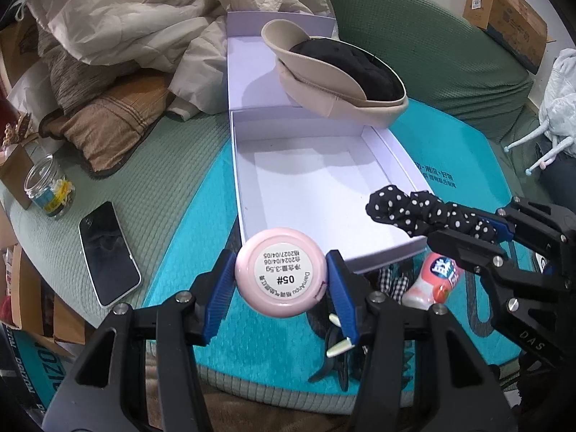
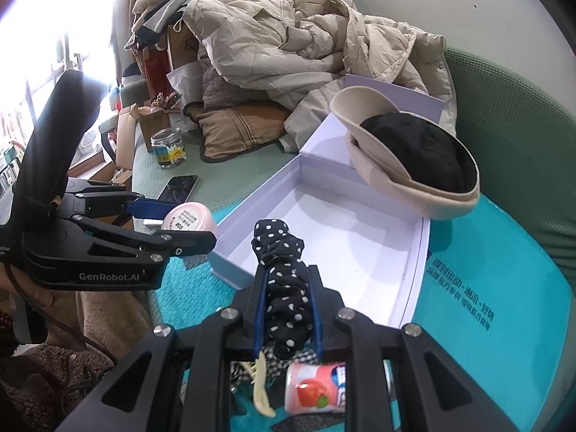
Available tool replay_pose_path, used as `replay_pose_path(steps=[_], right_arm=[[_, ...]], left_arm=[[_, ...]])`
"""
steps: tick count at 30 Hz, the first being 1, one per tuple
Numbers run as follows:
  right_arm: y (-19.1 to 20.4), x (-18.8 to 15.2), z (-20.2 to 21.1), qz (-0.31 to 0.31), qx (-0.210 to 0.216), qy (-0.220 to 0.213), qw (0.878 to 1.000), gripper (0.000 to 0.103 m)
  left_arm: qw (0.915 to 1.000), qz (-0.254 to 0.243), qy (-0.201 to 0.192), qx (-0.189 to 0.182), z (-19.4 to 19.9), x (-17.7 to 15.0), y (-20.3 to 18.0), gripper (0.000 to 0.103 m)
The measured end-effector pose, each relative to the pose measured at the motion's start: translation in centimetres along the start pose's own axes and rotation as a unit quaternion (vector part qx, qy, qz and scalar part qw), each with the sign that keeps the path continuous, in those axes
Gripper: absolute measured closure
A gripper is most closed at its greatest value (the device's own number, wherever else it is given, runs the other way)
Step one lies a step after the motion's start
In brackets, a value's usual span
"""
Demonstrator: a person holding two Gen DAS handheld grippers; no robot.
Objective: Organize objects
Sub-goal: 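Carry the pink jar with the left tool while the right tool carries the scrunchie into the white box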
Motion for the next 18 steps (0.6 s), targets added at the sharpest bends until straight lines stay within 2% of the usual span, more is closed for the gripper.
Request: replay_pose_path(steps=[18], right_arm=[[-4.6,3.2,-4.2,-0.023,-0.017,0.013,1.0,0.083]], left_arm=[[0.9996,-0.024,0.015,-0.01,-4.8,5.0,0.2,0.053]])
Point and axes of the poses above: each gripper's, at about its wrist camera, not at the fingertips, and z roughly against the way its jaws point, y to its left, x to its top, the point moved 5 cm from there along -z, roughly the way its jaws point, and after that the axes turned 10 degrees about -z, right-handed, at the moved point
